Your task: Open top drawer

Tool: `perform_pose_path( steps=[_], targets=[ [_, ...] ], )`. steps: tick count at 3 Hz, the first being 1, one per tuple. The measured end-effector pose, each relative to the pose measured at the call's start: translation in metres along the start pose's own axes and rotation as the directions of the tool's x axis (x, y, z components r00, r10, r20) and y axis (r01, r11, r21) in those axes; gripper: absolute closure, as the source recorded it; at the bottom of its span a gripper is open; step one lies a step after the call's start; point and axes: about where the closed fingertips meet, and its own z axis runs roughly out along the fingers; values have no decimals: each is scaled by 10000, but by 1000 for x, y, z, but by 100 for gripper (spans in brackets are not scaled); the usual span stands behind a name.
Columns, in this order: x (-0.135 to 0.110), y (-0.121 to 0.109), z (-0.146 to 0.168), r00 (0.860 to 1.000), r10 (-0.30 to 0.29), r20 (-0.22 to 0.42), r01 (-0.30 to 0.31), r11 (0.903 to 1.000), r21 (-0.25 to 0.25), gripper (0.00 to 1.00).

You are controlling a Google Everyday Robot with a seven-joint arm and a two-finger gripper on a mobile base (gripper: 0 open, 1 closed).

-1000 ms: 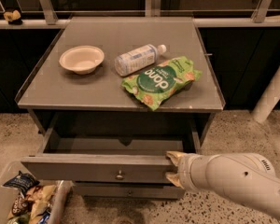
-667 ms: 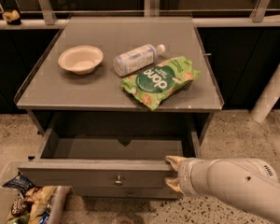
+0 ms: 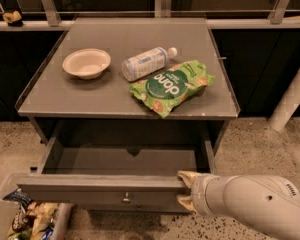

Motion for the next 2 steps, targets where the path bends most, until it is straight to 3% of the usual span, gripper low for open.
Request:
perform_pose_path(
  steps=[2],
  targets=[
    [-3, 13, -6, 9999, 135, 39, -135, 9999, -73, 100]
  ],
)
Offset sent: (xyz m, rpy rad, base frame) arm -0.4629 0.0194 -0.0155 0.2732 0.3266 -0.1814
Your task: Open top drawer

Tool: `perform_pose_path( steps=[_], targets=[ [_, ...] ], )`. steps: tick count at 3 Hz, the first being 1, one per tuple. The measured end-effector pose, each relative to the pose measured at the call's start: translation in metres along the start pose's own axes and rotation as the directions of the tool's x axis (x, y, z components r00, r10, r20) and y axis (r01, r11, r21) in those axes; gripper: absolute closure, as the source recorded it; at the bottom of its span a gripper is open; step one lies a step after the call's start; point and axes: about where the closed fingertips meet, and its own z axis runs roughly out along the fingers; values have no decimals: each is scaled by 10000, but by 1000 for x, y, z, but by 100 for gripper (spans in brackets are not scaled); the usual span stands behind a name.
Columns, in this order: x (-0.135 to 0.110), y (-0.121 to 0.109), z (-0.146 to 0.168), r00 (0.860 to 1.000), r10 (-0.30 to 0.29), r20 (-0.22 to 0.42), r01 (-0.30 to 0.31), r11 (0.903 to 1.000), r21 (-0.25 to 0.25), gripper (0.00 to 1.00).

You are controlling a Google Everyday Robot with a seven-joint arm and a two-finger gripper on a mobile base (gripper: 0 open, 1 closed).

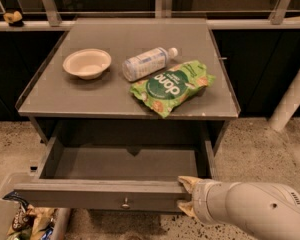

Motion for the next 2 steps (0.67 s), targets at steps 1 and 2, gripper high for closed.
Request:
perform_pose_path(
  steps=[1, 2],
  targets=[
    [-1, 1, -2, 10000, 0, 0, 0, 10000, 0, 100],
    [-4, 21, -8, 9998, 204, 61, -203, 9997, -113, 100]
  ],
)
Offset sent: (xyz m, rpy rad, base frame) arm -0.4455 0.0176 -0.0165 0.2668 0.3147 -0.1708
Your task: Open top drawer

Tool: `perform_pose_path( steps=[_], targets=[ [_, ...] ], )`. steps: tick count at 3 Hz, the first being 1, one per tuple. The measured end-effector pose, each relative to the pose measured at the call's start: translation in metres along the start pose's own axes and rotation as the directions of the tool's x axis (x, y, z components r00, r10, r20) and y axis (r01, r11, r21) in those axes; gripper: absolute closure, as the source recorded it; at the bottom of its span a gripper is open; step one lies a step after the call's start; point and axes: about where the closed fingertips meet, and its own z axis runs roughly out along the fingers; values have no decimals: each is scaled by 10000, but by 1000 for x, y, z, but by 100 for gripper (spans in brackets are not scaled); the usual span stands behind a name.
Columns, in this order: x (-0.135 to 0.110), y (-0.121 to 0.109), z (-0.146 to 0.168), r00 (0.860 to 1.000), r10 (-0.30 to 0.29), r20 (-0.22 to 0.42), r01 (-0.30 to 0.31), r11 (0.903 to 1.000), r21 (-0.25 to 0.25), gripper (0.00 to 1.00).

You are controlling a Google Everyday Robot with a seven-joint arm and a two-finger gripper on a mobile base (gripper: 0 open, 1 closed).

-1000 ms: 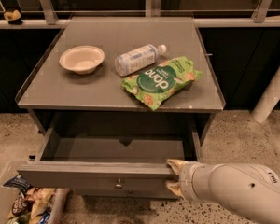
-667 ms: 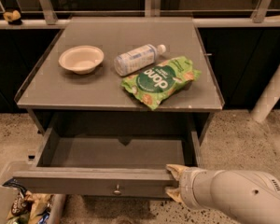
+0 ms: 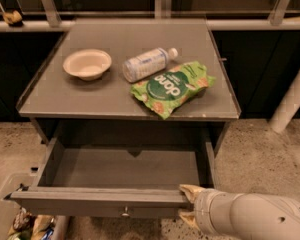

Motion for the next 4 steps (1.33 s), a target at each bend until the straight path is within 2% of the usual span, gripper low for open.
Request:
perform_pose_path(
  steps=[1, 2, 3, 4],
  targets=[
    [-2, 2, -3, 10000, -18, -13, 18, 10000, -45, 100],
    [-4, 19, -8, 9999, 149, 39, -149, 9998, -138, 100],
    [-5, 21, -10, 9998, 171, 46, -170, 9997, -150, 100],
    [-6, 35, -14, 9995, 315, 90, -313, 9992, -233, 100]
  ],
)
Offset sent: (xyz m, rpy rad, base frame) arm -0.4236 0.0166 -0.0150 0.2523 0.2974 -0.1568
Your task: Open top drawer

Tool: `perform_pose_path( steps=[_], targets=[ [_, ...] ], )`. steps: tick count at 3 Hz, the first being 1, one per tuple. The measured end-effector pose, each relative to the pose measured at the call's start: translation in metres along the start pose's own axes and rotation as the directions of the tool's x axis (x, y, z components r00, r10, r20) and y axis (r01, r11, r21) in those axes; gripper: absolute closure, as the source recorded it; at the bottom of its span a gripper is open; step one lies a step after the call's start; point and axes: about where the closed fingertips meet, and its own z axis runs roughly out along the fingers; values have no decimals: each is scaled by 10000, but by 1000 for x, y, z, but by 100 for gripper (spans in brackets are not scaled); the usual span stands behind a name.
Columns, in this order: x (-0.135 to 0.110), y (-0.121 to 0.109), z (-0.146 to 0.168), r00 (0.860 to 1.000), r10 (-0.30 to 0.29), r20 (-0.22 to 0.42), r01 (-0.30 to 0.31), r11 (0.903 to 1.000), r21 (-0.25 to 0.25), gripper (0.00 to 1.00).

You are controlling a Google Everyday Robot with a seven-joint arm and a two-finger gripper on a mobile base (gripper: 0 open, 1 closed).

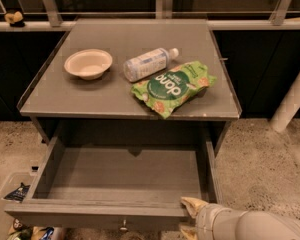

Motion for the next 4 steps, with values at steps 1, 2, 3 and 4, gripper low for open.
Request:
perform_pose_path(
  steps=[1, 2, 3, 4],
  targets=[
    [0, 0, 0, 10000, 0, 0, 0, 10000, 0, 83],
    [0, 0, 0, 10000, -1, 0, 1, 10000, 0, 59],
    [0, 0, 0, 10000, -1, -1, 1, 10000, 0, 36],
    [0, 0, 0, 10000, -1, -1, 1, 10000, 0, 13]
  ],
)
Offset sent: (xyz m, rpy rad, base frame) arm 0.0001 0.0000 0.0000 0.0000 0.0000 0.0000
